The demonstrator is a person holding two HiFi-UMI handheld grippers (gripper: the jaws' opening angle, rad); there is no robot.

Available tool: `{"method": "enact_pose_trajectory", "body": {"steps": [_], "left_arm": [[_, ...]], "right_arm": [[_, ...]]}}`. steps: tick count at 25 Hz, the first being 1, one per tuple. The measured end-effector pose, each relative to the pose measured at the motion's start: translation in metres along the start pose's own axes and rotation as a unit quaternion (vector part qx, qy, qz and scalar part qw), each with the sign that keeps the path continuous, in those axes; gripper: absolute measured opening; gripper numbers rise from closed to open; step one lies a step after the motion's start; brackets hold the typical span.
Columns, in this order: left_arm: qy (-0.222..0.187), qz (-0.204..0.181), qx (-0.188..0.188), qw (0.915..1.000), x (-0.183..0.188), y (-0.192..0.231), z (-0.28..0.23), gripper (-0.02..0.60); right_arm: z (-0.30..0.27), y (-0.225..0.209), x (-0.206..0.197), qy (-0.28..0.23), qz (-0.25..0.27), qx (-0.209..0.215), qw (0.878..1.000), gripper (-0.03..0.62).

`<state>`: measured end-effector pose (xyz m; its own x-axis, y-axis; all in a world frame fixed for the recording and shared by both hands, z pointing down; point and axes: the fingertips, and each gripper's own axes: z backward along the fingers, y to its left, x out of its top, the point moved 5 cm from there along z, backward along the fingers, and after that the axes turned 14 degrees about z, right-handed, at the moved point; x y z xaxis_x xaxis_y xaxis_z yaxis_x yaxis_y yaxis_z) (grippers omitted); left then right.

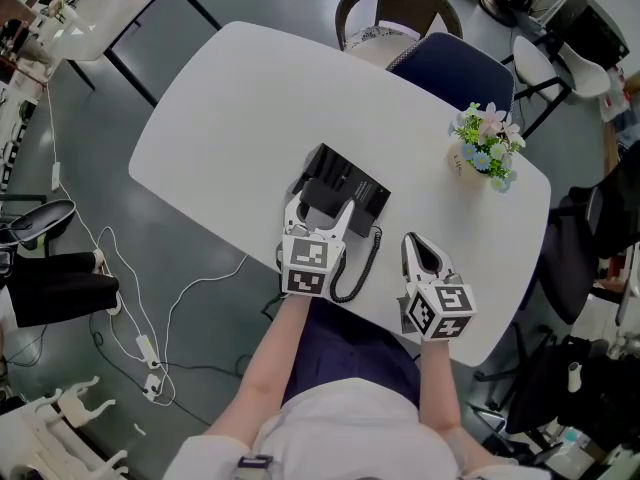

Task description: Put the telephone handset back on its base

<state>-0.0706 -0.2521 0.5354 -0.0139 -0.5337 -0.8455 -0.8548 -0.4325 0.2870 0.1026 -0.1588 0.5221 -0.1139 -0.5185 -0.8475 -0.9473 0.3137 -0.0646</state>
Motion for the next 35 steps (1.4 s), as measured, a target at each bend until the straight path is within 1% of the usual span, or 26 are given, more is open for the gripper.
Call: {"method": "enact_pose_trajectory", "body": {"steps": [5, 9, 11, 14, 18, 19, 20, 21, 22, 23, 25, 27, 30, 35], "left_arm": [[-0.005, -0.015, 0.013, 0.9998, 0.001, 0.003, 0.001, 0.304], [-0.012, -0.041, 0.031, 0.9986, 0.004, 0.003, 0.001, 0.344], [-0.007, -0.050, 0.036, 0.9981, 0.004, 0.004, 0.000, 0.358], [-0.004, -0.054, 0.031, 0.9981, 0.004, 0.007, -0.001, 0.371], [-0.007, -0.047, 0.026, 0.9985, 0.003, 0.013, -0.004, 0.388], [-0.008, -0.055, 0.035, 0.9978, 0.003, 0.016, -0.004, 0.393], [-0.007, -0.077, 0.052, 0.9956, 0.003, 0.019, -0.003, 0.406], [-0.006, -0.110, 0.074, 0.9912, 0.002, 0.023, -0.002, 0.424], [-0.006, -0.135, 0.091, 0.9867, 0.002, 0.027, -0.001, 0.428], [-0.007, -0.138, 0.095, 0.9859, 0.002, 0.031, -0.001, 0.431], [-0.011, -0.098, 0.087, 0.9913, 0.002, 0.039, -0.001, 0.433], [-0.010, -0.075, 0.085, 0.9935, 0.001, 0.046, -0.001, 0.433], [-0.003, -0.056, 0.081, 0.9952, -0.002, 0.051, 0.000, 0.434], [0.000, -0.051, 0.076, 0.9958, -0.006, 0.050, 0.003, 0.433]], "right_arm": [[0.001, -0.001, 0.000, 0.001, -0.001, -0.005, 1.000, 0.037], [0.003, -0.003, 0.000, 0.001, -0.002, -0.008, 1.000, 0.037], [0.003, -0.003, 0.000, 0.000, -0.002, -0.008, 1.000, 0.037], [0.003, -0.002, 0.000, 0.000, 0.000, -0.008, 1.000, 0.037], [0.003, -0.002, -0.001, 0.002, 0.001, -0.008, 1.000, 0.037], [0.003, -0.002, -0.001, 0.002, 0.001, -0.008, 1.000, 0.037], [0.003, -0.001, -0.001, 0.001, 0.001, -0.008, 1.000, 0.035], [0.002, -0.001, -0.001, 0.001, 0.002, -0.007, 1.000, 0.035], [0.002, 0.000, -0.001, 0.001, 0.002, -0.007, 1.000, 0.037], [0.002, 0.000, -0.001, 0.002, 0.002, -0.007, 1.000, 0.037], [0.001, 0.000, -0.002, 0.004, 0.002, -0.007, 1.000, 0.037], [-0.001, 0.001, -0.003, 0.006, 0.002, -0.005, 1.000, 0.037], [-0.003, 0.000, -0.002, 0.005, 0.003, -0.004, 1.000, 0.037], [-0.005, 0.002, 0.000, 0.004, 0.006, -0.003, 1.000, 0.037]]}}
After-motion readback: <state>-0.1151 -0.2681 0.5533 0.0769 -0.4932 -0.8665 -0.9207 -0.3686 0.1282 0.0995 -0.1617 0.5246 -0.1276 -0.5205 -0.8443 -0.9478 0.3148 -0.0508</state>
